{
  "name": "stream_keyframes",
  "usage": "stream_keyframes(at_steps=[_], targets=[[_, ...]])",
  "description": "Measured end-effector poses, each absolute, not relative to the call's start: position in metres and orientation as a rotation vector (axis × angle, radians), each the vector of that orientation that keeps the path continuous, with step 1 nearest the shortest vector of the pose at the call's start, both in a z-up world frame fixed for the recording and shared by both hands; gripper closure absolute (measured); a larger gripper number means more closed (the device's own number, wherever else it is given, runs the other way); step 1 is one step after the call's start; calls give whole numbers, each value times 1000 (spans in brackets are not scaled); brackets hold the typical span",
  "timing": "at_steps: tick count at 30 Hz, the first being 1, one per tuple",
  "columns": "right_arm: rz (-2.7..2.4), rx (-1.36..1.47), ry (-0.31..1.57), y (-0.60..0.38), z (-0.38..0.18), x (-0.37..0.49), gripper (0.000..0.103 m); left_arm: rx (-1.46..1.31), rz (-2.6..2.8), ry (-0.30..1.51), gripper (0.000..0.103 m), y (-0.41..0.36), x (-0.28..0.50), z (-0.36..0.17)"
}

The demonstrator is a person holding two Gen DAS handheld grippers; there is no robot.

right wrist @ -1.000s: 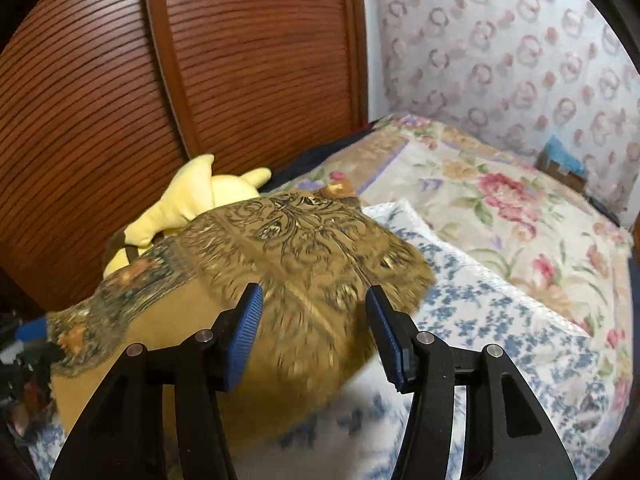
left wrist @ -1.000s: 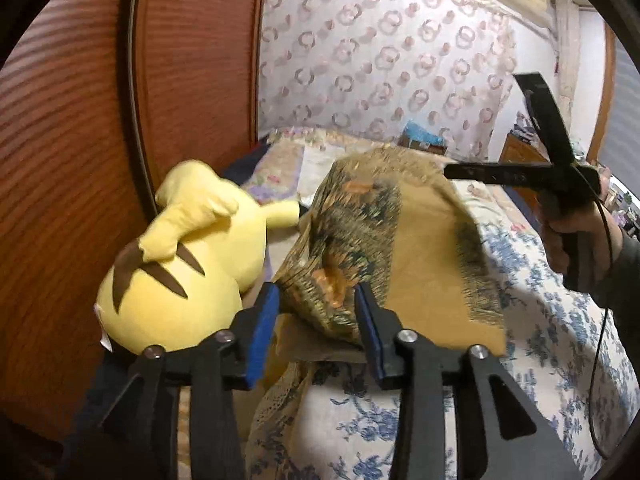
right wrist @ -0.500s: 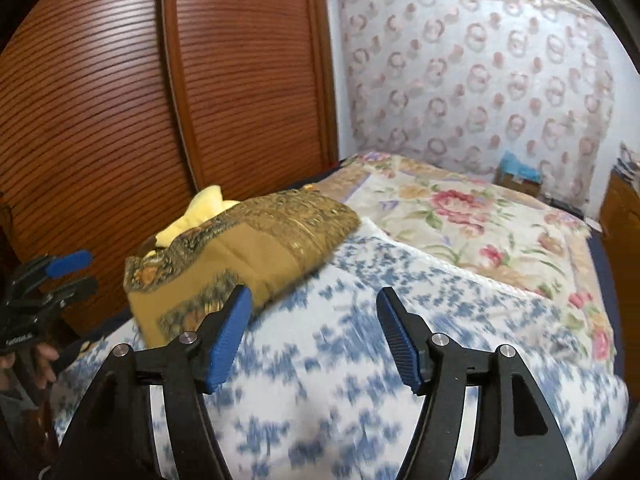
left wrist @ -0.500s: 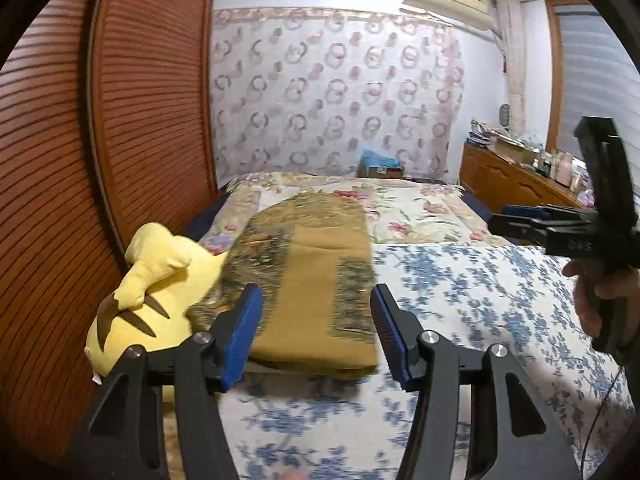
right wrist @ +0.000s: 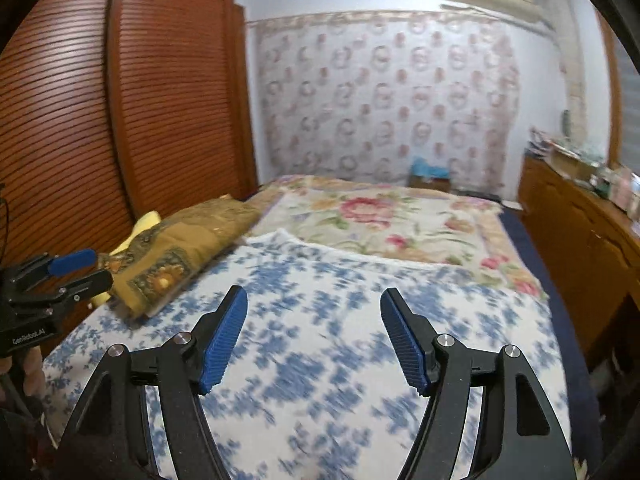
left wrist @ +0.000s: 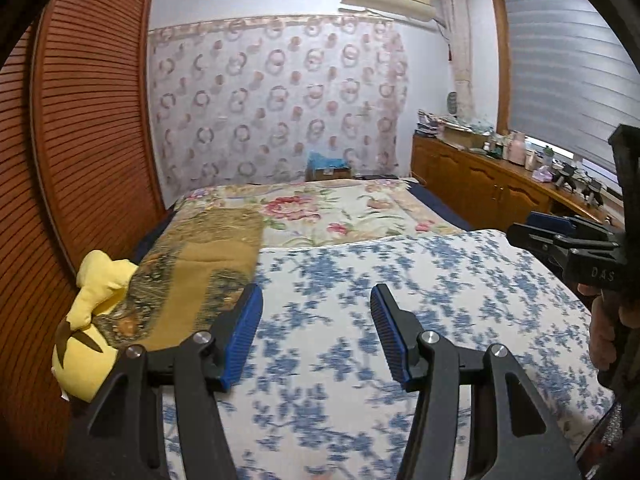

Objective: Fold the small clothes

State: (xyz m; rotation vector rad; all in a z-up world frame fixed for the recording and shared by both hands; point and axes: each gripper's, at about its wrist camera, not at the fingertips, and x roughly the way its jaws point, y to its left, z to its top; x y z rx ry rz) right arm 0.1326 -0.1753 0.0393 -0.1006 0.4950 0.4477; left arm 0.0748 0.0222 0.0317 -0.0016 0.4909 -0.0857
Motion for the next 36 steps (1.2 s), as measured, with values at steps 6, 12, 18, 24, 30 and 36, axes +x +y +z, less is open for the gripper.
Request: stream_keyframes(at_steps=[6,12,18,24,30,36], targets=[[370,-69,455,-206,45,104,32,7,-102,469,48,1,66,47],[338,-38,393,-223,66,80,32,28,-69,421,48,-7,58,73],[327,-26,357,-230,79,67,32,0,-72,416,48,-4,50,88],[318,-19,354,-232,78,66,32,3,-51,397,47,-5,45,89],[309,-21,359,-231,75,63,32,-5,-47,393,47,-4,43,88],[309,-25,362,-230,74,64,32,-8,-42,391,47,-2,43,86]])
